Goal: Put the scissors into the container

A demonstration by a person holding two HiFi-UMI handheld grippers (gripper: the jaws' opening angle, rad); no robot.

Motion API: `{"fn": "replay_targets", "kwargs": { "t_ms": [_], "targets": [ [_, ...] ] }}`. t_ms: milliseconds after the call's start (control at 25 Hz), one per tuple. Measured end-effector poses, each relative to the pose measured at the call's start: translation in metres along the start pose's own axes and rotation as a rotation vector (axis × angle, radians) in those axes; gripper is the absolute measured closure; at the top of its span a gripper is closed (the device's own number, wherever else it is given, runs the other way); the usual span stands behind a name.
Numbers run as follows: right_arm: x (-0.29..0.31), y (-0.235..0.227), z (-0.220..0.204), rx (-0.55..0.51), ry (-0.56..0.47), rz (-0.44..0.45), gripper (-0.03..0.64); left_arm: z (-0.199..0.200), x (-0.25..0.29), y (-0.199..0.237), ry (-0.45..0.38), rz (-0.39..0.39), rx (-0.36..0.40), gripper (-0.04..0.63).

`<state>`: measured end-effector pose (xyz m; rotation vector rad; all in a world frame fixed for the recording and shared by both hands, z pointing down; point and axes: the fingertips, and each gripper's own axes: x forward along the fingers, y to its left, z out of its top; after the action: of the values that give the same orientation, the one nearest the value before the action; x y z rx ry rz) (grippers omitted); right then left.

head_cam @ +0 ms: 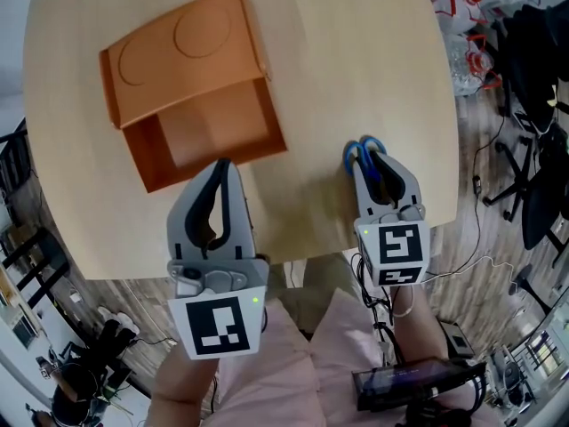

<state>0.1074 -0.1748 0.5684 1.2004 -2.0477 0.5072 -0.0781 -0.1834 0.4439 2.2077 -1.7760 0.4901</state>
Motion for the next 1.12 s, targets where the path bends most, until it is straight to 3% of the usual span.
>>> {"fn": "replay_targets", "kwargs": {
  "t_ms": [360, 560, 1120],
  "targets": [
    [-0.027, 0.000, 0.044, -0.036, -0.143, 0.046, 0.534, 0.030, -0.018, 0.005, -0.073, 0.048, -0.008, 0.591],
    [-0.050, -0.005, 0.097, -0.070, -0.294, 0.050, 0.537, 0.068, -0.033, 0.007, -0.178, 0.096, 0.000, 0.591],
    [-0.137, 0.035, 0.268, -0.208, -0.656, 0.123, 0.538, 0.173, -0.111, 0.051, -0.415, 0.270, 0.001, 0.591]
  ]
}}
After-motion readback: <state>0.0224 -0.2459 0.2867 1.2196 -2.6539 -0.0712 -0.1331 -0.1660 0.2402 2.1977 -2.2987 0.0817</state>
